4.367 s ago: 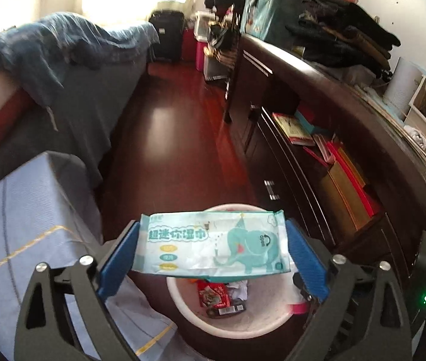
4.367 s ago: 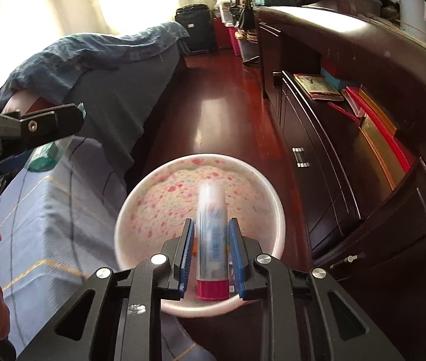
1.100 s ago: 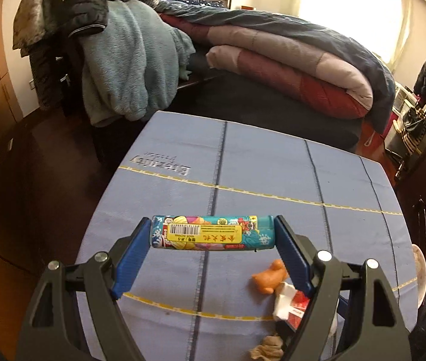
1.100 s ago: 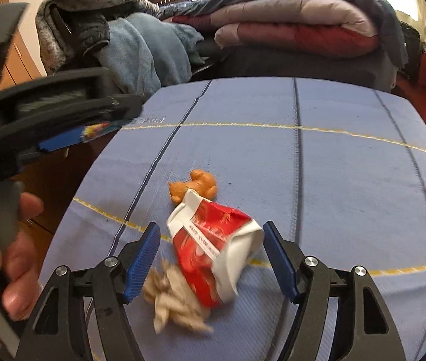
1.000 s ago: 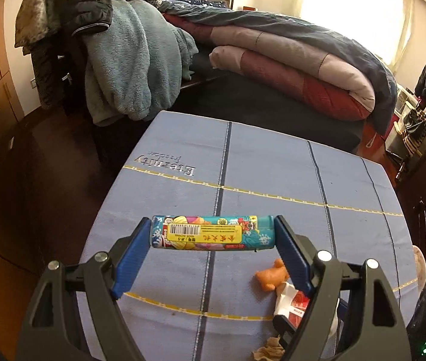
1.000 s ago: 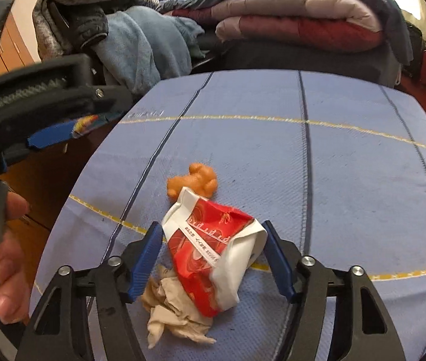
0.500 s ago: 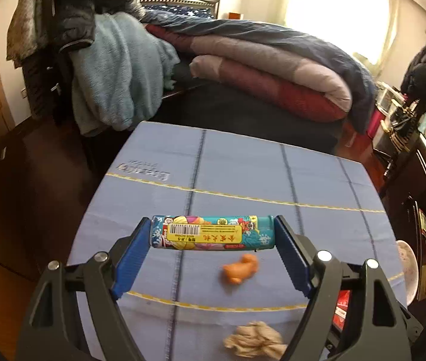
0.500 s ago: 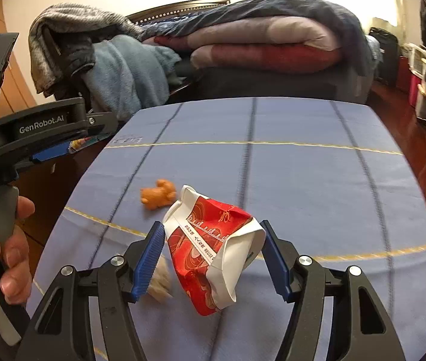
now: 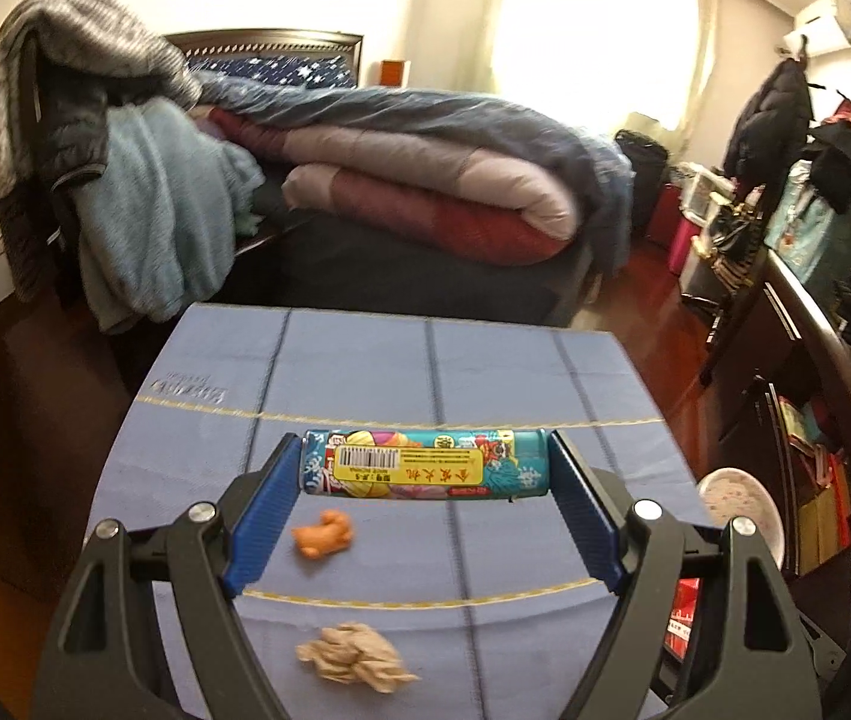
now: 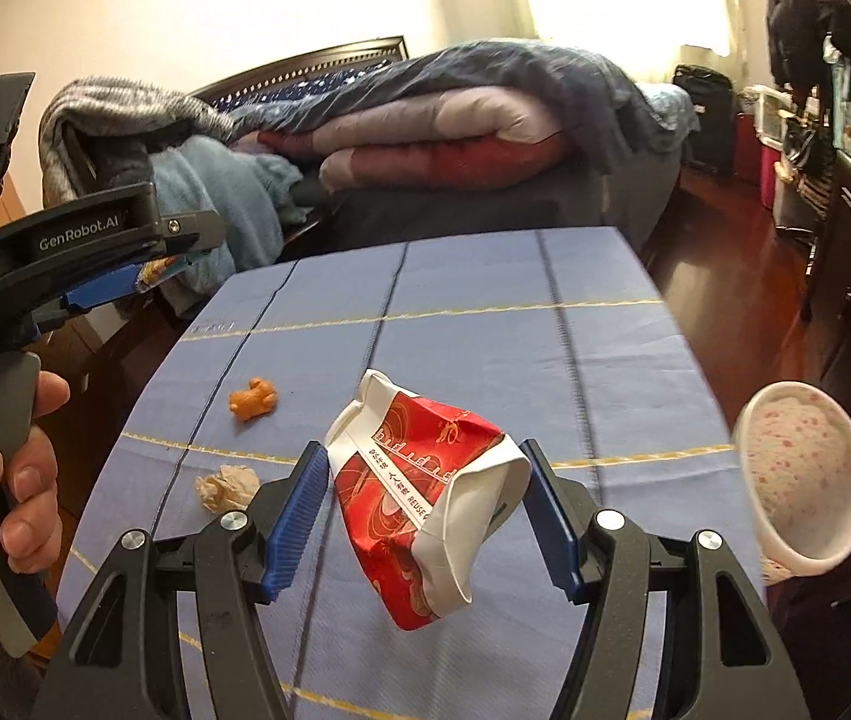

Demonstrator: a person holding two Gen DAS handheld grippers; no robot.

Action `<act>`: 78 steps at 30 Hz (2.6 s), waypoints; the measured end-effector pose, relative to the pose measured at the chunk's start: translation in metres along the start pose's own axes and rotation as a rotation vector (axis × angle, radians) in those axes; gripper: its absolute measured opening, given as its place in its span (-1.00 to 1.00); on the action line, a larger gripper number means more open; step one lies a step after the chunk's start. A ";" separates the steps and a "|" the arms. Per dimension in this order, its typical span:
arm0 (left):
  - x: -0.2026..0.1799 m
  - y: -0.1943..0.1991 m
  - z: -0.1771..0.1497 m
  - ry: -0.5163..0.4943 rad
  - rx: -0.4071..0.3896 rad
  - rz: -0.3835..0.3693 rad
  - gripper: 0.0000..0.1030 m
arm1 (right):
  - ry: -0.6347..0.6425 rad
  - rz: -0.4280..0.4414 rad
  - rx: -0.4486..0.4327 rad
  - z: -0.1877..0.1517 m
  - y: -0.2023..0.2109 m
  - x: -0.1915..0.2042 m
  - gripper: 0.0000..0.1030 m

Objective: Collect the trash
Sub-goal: 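Carry the candy stick and red-white wrapper over the wastebasket, then open both grippers to drop the candy stick and wrapper in, then grasp the orange toy with the left gripper while the right gripper grasps crumpled tan paper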

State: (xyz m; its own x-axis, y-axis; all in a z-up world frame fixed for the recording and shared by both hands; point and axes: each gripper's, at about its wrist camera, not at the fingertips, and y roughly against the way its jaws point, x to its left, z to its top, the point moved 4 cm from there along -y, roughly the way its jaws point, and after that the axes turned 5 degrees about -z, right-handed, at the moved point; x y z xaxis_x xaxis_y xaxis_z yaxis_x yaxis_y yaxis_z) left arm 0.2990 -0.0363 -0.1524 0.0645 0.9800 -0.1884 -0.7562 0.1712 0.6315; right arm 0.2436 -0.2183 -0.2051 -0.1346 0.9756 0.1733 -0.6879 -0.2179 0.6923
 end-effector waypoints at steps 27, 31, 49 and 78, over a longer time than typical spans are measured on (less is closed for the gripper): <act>-0.196 0.004 0.007 -0.236 -0.046 -0.227 0.56 | -0.167 -0.240 -0.136 -0.004 0.087 -0.154 0.24; -0.224 -0.005 0.003 -0.265 -0.034 -0.258 0.56 | -0.205 -0.281 -0.138 -0.008 0.091 -0.180 0.24; -0.340 -0.069 -0.030 -0.403 0.059 -0.401 0.56 | -0.344 -0.447 -0.096 -0.026 0.086 -0.275 0.24; -0.335 -0.141 -0.040 -0.372 0.131 -0.420 0.89 | -0.390 -0.518 0.019 -0.041 0.007 -0.308 0.55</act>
State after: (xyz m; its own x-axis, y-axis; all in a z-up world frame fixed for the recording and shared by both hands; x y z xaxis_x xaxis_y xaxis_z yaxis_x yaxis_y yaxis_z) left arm 0.3581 -0.3928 -0.2085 0.5841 0.7913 -0.1808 -0.5310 0.5410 0.6522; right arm 0.2504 -0.5194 -0.2824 0.4826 0.8743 0.0523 -0.5810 0.2749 0.7661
